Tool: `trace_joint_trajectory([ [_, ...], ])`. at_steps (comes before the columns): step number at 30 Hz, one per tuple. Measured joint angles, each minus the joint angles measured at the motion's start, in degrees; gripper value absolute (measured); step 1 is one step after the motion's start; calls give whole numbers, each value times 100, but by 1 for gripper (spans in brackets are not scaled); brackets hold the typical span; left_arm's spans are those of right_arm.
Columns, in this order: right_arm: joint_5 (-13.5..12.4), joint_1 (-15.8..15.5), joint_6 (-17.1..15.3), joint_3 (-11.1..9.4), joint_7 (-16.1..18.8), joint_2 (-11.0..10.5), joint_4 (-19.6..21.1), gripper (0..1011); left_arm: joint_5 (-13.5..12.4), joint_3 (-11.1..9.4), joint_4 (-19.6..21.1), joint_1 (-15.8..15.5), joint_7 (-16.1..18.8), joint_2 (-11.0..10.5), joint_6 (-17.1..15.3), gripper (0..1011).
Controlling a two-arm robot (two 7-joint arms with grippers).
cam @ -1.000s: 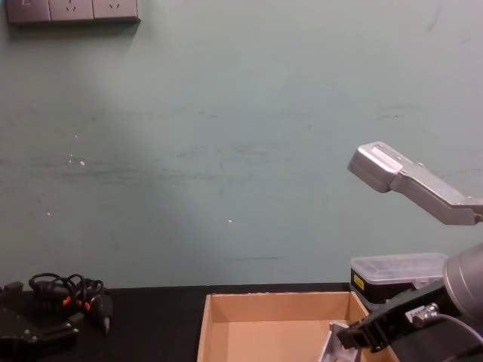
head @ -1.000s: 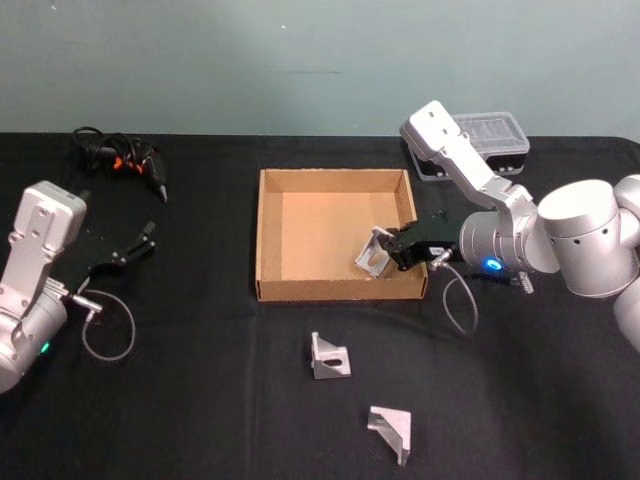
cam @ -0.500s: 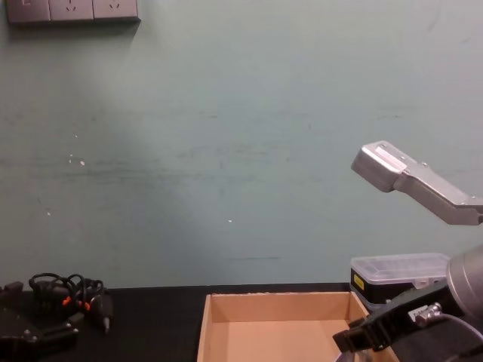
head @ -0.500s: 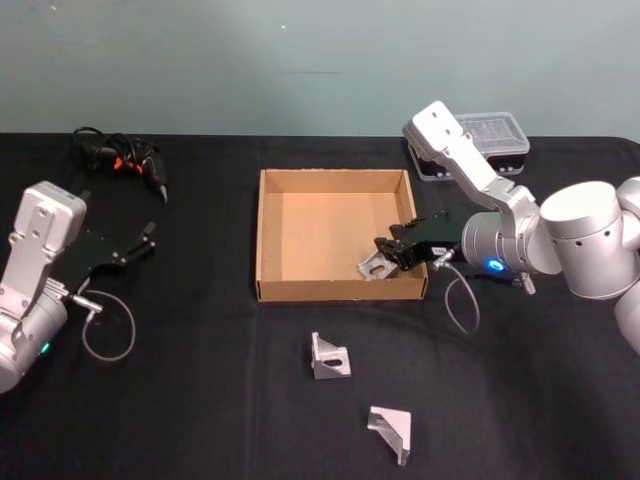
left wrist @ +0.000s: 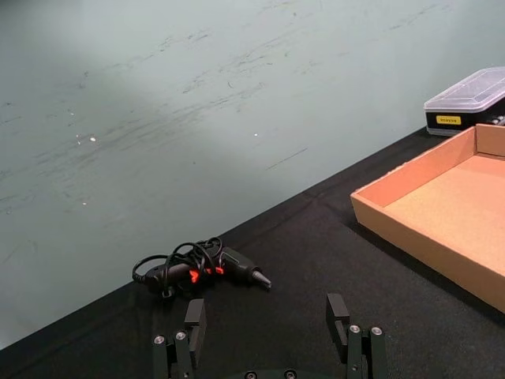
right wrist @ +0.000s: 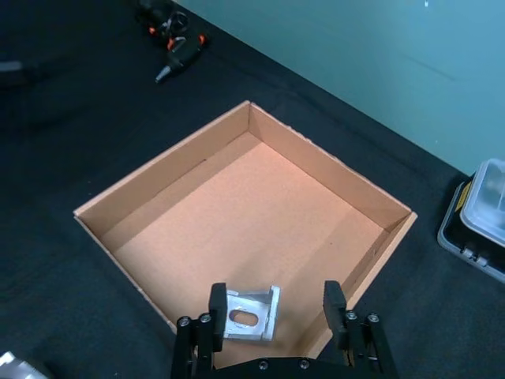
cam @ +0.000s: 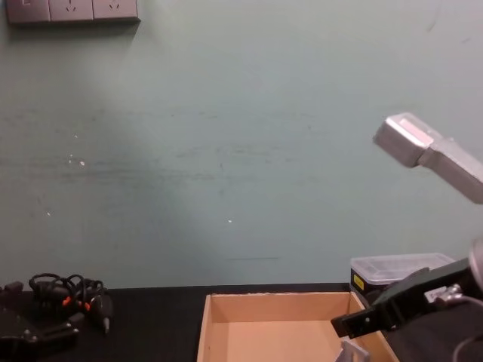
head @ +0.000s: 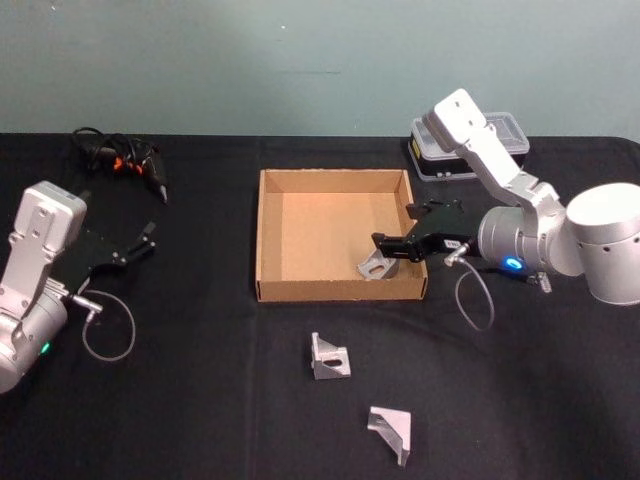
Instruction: Use one hand to pick up the angle iron from the table and place it into the box.
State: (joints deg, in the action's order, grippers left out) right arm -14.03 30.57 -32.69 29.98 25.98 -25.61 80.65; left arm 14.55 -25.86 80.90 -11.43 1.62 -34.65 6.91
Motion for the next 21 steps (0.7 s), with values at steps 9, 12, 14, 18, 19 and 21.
trace_joint_trajectory([
  [9, -168, -381, 62, -302, 128, -336, 729, 998, 0, 0, 0, 0, 0, 0, 0, 1000],
  [12, -287, -558, 106, -445, 179, -508, 1037, 1002, 0, 0, 0, 0, 0, 0, 0, 1000],
  [14, -393, -683, 129, -539, 237, -663, 1258, 1002, 0, 0, 0, 0, 0, 0, 0, 1000],
  [18, -590, -872, 144, -664, 382, -953, 1599, 1002, 0, 0, 0, 0, 0, 0, 0, 1000],
  [19, -622, -900, 144, -679, 418, -1004, 1654, 1002, 0, 0, 0, 0, 0, 0, 0, 1000],
  [21, -739, -985, 144, -709, 576, -1190, 1820, 1002, 0, 0, 0, 0, 0, 0, 0, 1000],
])
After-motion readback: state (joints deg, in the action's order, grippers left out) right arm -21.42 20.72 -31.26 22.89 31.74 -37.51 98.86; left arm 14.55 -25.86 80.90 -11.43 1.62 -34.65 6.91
